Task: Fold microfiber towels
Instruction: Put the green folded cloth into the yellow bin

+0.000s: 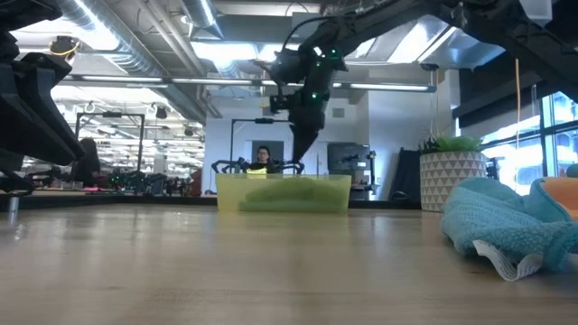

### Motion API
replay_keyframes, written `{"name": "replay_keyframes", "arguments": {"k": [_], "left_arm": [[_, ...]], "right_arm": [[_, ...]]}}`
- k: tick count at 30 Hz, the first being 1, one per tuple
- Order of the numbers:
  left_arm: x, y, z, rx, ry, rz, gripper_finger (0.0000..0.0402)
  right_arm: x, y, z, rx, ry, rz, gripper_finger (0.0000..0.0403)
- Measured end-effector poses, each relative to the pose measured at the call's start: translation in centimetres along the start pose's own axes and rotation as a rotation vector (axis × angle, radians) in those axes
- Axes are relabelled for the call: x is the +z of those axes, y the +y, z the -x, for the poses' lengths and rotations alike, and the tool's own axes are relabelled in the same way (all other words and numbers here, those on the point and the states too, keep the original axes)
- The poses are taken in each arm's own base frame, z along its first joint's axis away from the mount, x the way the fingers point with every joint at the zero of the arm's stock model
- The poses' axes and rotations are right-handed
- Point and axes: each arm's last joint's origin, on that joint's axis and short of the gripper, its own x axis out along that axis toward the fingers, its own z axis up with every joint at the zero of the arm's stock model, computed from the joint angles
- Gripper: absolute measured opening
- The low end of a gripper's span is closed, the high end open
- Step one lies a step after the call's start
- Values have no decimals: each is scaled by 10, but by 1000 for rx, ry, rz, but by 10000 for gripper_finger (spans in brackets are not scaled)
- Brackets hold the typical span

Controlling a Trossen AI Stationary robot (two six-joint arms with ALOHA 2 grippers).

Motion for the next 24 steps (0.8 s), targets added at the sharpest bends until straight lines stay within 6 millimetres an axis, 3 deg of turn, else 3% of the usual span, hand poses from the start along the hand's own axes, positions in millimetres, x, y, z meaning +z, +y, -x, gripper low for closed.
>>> {"name": "replay_keyframes", "arguments": {"k": [3, 12, 15, 19, 24], "left_arm": [[0, 0, 0, -3, 5, 0, 66], [0, 0, 0, -5, 6, 1, 66], [0, 0, 0, -5, 5, -2, 66], [0, 0, 0, 4, -3, -7, 66], [0, 1, -1, 8, -5, -7, 66]], "right_arm": [[-10, -7, -5, 43, 41, -38, 194], [-53, -19, -52, 173, 117, -152, 141], [-62, -22, -60, 57, 182, -167, 139], [-64, -24, -58, -96, 267, -145, 139], [-47, -19, -44, -115, 226, -121, 139]]}}
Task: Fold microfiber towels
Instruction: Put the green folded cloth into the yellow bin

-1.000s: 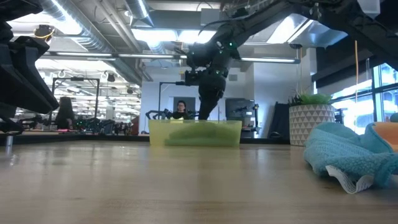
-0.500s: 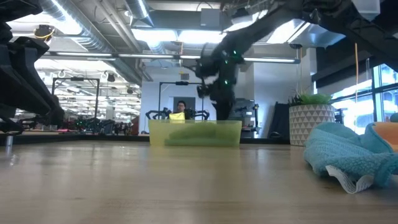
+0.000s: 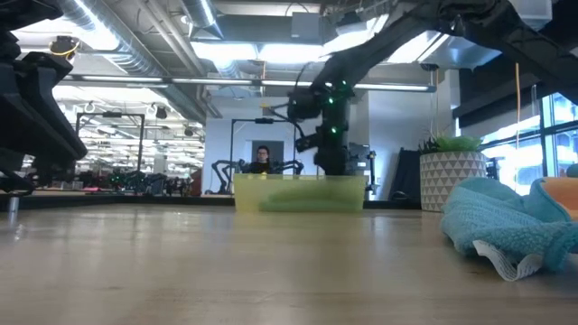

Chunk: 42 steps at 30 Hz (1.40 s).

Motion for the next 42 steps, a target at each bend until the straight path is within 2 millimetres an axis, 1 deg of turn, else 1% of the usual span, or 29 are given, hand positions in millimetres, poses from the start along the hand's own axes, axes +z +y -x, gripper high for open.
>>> {"name": "replay_keyframes", "arguments": {"k": [6, 8, 10, 13, 20, 24, 27, 29, 32, 34, 40, 42], "left_arm": [[0, 0, 0, -2, 3, 0, 66], [0, 0, 0, -2, 3, 0, 66], [0, 0, 0, -3, 4, 0, 66], [-1, -1, 0, -12, 14, 0, 66], [-1, -1, 0, -20, 25, 4, 66], [-1, -1, 1, -20, 25, 3, 66], [-1, -1, 0, -20, 25, 3, 66], [-1, -1, 1, -21, 25, 3, 66], [-1, -1, 1, -21, 25, 4, 66], [-1, -1, 0, -20, 25, 4, 66], [-1, -1, 1, -20, 24, 4, 66], [-1, -1, 1, -20, 24, 3, 66]], "right_arm": [[20, 2, 33, -16, -112, 12, 139], [26, 0, 38, -2, -180, 4, 139], [30, -4, 38, 12, -236, -7, 139], [31, -11, 30, 12, -244, -31, 139], [17, -25, -3, 40, -98, -137, 139], [14, -29, -23, 52, -45, -153, 139], [12, -29, -31, 49, -20, -153, 139], [10, -30, -32, -29, 26, -167, 139], [7, -31, -28, -67, 58, -173, 139], [6, -32, -19, -67, 45, -175, 139], [14, -20, 7, -32, -44, -145, 139], [20, -17, 13, -29, -104, -145, 139]]}}
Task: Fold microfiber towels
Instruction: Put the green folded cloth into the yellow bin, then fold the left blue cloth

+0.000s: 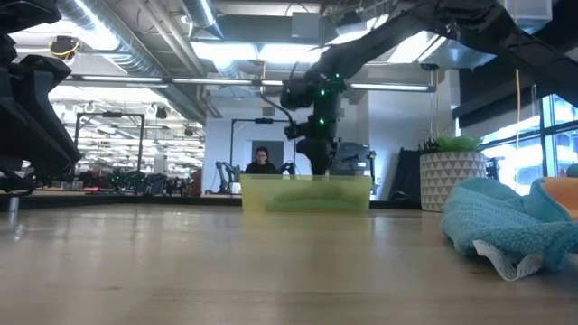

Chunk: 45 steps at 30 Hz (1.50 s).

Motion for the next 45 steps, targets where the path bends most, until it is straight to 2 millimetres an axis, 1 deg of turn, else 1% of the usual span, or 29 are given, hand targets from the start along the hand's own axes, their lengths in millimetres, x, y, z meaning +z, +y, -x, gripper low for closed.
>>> {"name": "replay_keyframes", "arguments": {"k": [2, 5, 9, 12, 14, 16, 18, 22, 25, 27, 29, 30, 35, 37, 41, 45], "left_arm": [[0, 0, 0, 0, 0, 0, 66], [0, 0, 0, 0, 0, 0, 66], [0, 0, 0, 0, -1, 1, 66], [0, 0, 0, -1, -1, 1, 66], [0, 0, 0, -1, -1, 1, 66], [0, 0, 0, -1, -1, 0, 66], [0, 0, 0, -1, -1, 0, 66], [0, 0, 0, -1, -2, 2, 66], [0, -1, 0, -9, 3, 9, 66], [0, -1, 1, -13, 2, 27, 66], [0, -3, 2, -23, -4, 39, 66], [0, -4, 2, -30, -10, 45, 66], [1, -9, 6, -57, -50, 71, 66], [1, -11, 8, -63, -75, 81, 66], [0, -17, 8, -54, -130, 88, 66], [3, -24, 5, -71, -169, 66, 66]], "right_arm": [[4, 3, 1, 41, -46, -2, 139], [7, 6, -6, 127, -76, -6, 139], [2, 10, -14, 164, -16, -46, 139], [-2, 11, -13, 203, 17, -44, 139], [-3, 11, -8, 245, 20, -46, 139], [-2, 10, 4, 280, -16, -60, 139], [0, 10, 21, 302, -60, -68, 139], [-1, 14, 56, 250, -103, -47, 139], [-11, 15, 80, 240, -48, -88, 139], [-21, 20, 88, 252, 43, -119, 139], [-29, 34, 90, 260, 131, -121, 139], [-32, 44, 90, 265, 160, -107, 139], [-49, 99, 89, 291, 228, 4, 139], [-57, 118, 92, 291, 244, 28, 139], [-77, 156, 110, 291, 185, 46, 139], [-113, 189, 132, 241, 69, 83, 139]]}}
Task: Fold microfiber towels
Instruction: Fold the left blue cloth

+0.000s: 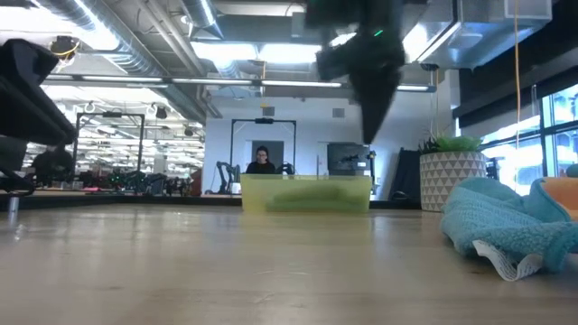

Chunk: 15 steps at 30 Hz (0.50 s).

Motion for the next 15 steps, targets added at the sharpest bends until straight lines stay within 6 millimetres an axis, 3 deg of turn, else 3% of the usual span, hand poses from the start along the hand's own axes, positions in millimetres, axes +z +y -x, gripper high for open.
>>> {"name": "replay_keyframes", "arguments": {"k": [6, 11, 15], "left_arm": [[22, -14, -9, -83, -123, -74, 66], [51, -15, -23, -187, -222, -89, 66], [60, -8, -35, -201, -223, -101, 66]], "right_arm": [[-59, 47, 4, 95, -210, 36, 139], [-101, 90, -15, 299, -306, 194, 139], [-124, 121, -21, 318, -404, 323, 139]]}}
